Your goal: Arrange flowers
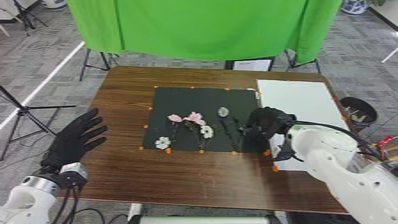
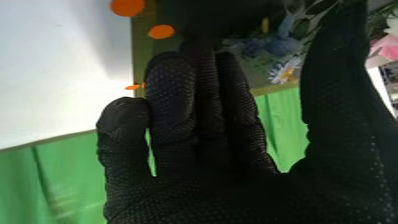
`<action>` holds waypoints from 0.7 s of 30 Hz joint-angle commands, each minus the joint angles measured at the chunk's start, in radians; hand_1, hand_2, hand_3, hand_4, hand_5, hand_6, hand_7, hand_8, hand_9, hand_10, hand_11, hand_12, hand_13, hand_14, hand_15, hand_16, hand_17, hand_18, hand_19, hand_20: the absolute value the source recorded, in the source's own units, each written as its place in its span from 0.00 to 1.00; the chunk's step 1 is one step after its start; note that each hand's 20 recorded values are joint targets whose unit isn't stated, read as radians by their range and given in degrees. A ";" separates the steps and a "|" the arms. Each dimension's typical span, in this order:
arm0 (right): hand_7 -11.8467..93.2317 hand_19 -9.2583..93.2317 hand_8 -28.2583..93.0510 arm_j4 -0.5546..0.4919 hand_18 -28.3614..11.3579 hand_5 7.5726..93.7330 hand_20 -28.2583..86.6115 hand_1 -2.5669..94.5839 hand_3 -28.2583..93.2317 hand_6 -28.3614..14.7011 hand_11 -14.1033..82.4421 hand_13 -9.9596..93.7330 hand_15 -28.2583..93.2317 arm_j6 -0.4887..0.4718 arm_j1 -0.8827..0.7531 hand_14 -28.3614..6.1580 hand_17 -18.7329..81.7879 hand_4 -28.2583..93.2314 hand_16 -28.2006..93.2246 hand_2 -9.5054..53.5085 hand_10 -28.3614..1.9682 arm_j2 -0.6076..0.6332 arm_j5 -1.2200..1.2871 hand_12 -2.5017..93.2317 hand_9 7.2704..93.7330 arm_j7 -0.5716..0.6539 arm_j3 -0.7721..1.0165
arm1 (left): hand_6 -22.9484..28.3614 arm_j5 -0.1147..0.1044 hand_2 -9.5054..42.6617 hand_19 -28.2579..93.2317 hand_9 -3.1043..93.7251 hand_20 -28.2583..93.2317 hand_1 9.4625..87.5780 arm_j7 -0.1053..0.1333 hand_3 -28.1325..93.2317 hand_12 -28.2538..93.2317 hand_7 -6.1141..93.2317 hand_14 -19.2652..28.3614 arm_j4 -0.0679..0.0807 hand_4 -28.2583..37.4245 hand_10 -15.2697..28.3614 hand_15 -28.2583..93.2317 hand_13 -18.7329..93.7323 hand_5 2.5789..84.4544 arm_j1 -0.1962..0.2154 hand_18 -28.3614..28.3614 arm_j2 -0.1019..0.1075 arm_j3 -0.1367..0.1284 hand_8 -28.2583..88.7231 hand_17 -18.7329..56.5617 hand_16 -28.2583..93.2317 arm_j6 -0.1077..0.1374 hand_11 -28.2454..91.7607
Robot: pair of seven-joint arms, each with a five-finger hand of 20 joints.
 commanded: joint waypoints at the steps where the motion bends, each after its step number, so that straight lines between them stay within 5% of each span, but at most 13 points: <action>1: 0.48 0.94 0.08 -0.050 0.20 0.39 0.69 0.26 0.93 0.61 0.53 0.65 0.85 -0.127 -0.027 0.57 0.48 0.00 0.45 0.00 0.59 0.003 0.094 0.28 0.48 -0.017 0.110 | 0.52 0.002 0.10 0.55 0.21 0.32 0.19 -0.007 0.82 0.39 0.26 0.69 0.001 0.00 0.59 0.47 0.27 0.24 0.005 0.85 -0.002 -0.004 0.15 0.09 0.24 -0.012 0.39; 6: 0.47 0.89 0.08 -0.095 0.20 0.31 0.68 0.23 0.93 0.56 0.50 0.55 0.83 -0.139 -0.108 0.51 0.44 0.00 0.42 0.00 0.54 -0.021 0.287 0.27 0.37 -0.065 0.270 | 0.52 0.009 0.10 0.55 0.21 0.32 0.19 -0.001 0.82 0.39 0.26 0.69 -0.010 0.00 0.59 0.47 0.27 0.24 0.003 0.85 -0.014 -0.003 0.15 0.09 0.24 -0.016 0.39; 10: 0.44 0.73 0.09 -0.129 0.21 0.24 0.61 0.22 0.94 0.56 0.43 0.43 0.71 -0.015 -0.198 0.51 0.36 0.00 0.36 0.00 0.55 -0.067 0.510 0.26 0.29 -0.057 0.392 | 0.52 0.016 0.10 0.55 0.20 0.32 0.19 0.007 0.82 0.39 0.26 0.69 -0.025 0.00 0.59 0.47 0.27 0.24 -0.001 0.86 -0.039 0.012 0.15 0.09 0.24 -0.014 0.39; 17: 0.27 0.53 0.14 -0.145 0.18 0.22 0.47 0.19 0.95 0.61 0.24 0.32 0.43 0.087 -0.355 0.50 0.26 0.00 0.43 0.02 0.53 -0.211 0.942 0.26 0.26 -0.103 0.563 | 0.52 0.040 0.10 0.55 0.19 0.31 0.18 0.009 0.80 0.39 0.26 0.69 -0.064 0.00 0.59 0.46 0.27 0.23 0.004 0.89 -0.136 0.038 0.15 0.09 0.24 -0.055 0.39; 21: 0.23 0.43 0.15 -0.137 0.15 0.19 0.40 0.14 0.92 0.65 0.15 0.27 0.22 0.099 -0.400 0.49 0.17 0.00 0.54 0.06 0.56 -0.282 1.074 0.25 0.22 -0.120 0.590 | 0.52 0.058 0.07 0.54 0.18 0.30 0.18 0.033 0.77 0.39 0.25 0.68 -0.080 0.00 0.57 0.41 0.25 0.23 0.002 0.92 -0.169 0.052 0.15 0.07 0.24 -0.046 0.36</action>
